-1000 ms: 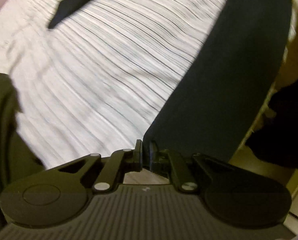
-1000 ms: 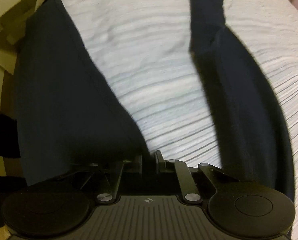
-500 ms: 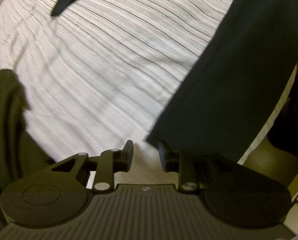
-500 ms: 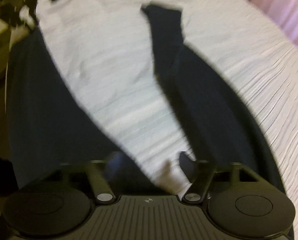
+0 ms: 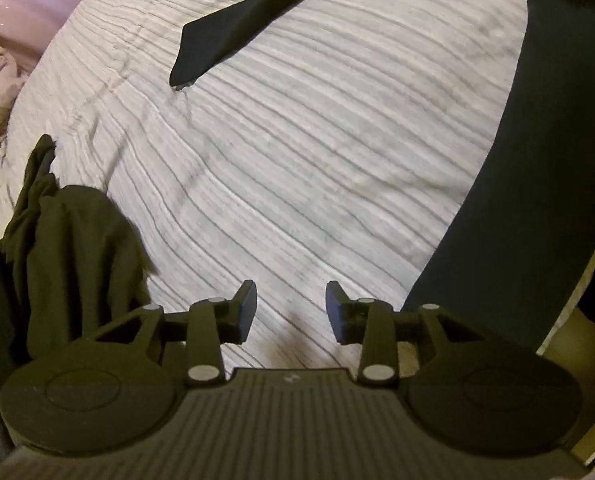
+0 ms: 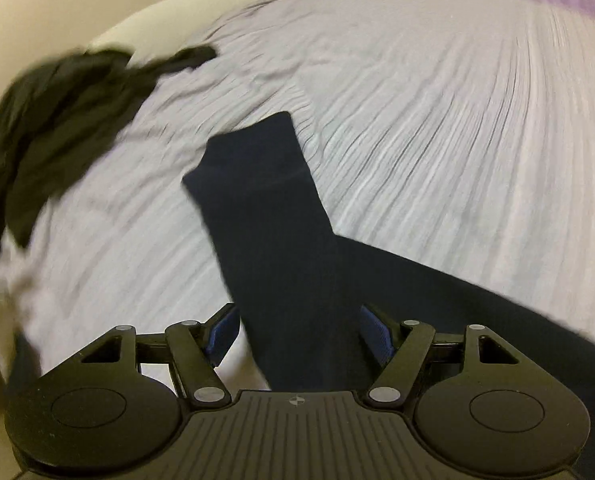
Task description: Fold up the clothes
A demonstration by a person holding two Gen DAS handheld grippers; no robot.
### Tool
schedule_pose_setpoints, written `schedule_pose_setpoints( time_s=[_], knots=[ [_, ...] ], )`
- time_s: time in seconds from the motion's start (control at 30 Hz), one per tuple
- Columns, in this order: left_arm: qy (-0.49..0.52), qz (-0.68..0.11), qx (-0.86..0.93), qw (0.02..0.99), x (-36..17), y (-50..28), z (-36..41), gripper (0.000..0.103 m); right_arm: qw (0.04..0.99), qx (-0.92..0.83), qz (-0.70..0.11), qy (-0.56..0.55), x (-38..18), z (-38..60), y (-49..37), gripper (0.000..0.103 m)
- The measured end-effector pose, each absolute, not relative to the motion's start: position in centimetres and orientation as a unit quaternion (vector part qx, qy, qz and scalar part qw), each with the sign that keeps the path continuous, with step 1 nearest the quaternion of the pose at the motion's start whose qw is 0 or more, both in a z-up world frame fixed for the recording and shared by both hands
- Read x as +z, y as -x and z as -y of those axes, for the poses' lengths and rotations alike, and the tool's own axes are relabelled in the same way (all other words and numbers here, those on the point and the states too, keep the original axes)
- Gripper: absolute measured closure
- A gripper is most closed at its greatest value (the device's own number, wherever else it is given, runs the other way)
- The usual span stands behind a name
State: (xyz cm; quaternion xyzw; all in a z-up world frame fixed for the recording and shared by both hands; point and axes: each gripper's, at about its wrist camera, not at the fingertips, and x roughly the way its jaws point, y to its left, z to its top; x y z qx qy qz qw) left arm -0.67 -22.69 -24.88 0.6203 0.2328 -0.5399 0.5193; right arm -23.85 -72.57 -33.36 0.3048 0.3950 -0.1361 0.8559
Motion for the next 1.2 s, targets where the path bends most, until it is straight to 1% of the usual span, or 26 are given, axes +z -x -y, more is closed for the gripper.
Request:
schedule_pose_setpoints(
  time_s=[0.07,0.13,0.2,0.27,0.3,0.37,0.43,0.5,0.53,0.67,0.7,0.83,0.87,1.0,1.13,1.17,1.2],
  knots=[
    [-0.619,-0.232,-0.534,0.528,-25.1,0.6,21.9,0.069,0.839,-0.137,-0.379,-0.365,-34.4,73.4,23.4,0.034],
    [-0.612,-0.231,-0.529,0.541,-24.9,0.5,21.1,0.069,0.849,-0.120,-0.353,-0.375,-33.4,72.5,23.1,0.034],
    [-0.602,-0.229,-0.522,0.559,-24.5,0.2,20.5,0.069,0.874,-0.096,-0.354,-0.320,-31.4,69.3,22.2,0.034],
    [-0.592,-0.229,-0.517,0.574,-24.0,-0.1,20.5,0.069,0.893,-0.063,-0.376,-0.238,-29.9,64.3,21.3,0.033],
    [-0.587,-0.229,-0.518,0.579,-23.8,-0.2,20.7,0.069,0.897,-0.048,-0.390,-0.201,-29.8,62.1,21.1,0.033],
    [-0.577,-0.229,-0.519,0.588,-23.3,-0.3,21.1,0.069,0.897,-0.015,-0.432,-0.092,-30.5,57.2,20.8,0.031],
    [-0.567,-0.227,-0.522,0.595,-23.0,-0.4,21.7,0.068,0.884,0.007,-0.466,0.014,-31.7,53.9,21.5,0.031],
    [-0.564,-0.208,-0.530,0.598,-23.1,-0.1,22.9,0.065,0.881,0.008,-0.471,0.047,-31.7,53.1,22.4,0.031],
    [-0.563,-0.197,-0.534,0.599,-23.1,0.0,23.5,0.063,0.881,0.004,-0.471,0.042,-31.4,53.2,22.9,0.031],
    [-0.598,-0.113,-0.554,0.569,-25.7,0.9,26.6,0.045,0.883,-0.018,-0.469,0.001,-29.7,54.0,24.8,0.031],
    [-0.607,-0.092,-0.558,0.558,-26.5,1.1,27.3,0.042,0.884,-0.028,-0.466,-0.002,-29.1,54.1,25.6,0.031],
    [-0.641,-0.004,-0.570,0.514,-29.7,1.9,30.4,0.042,0.884,-0.093,-0.458,-0.034,-27.0,54.9,29.0,0.031],
    [-0.649,0.018,-0.572,0.502,-30.5,2.0,31.1,0.042,0.882,-0.112,-0.456,-0.045,-26.7,55.1,30.1,0.031],
    [-0.674,0.080,-0.571,0.462,-33.5,2.0,33.7,0.052,0.869,-0.166,-0.461,-0.074,-26.4,56.5,33.8,0.031],
    [-0.700,0.134,-0.557,0.427,-35.8,1.3,35.5,0.053,0.857,-0.194,-0.471,-0.080,-27.2,57.0,36.0,0.031],
    [-0.708,0.144,-0.552,0.416,-36.2,1.1,35.7,0.060,0.855,-0.197,-0.473,-0.080,-27.4,57.1,36.4,0.031],
    [-0.716,0.153,-0.547,0.404,-36.6,0.9,35.9,0.082,0.854,-0.204,-0.471,-0.082,-27.5,57.2,36.8,0.031]
  ],
)
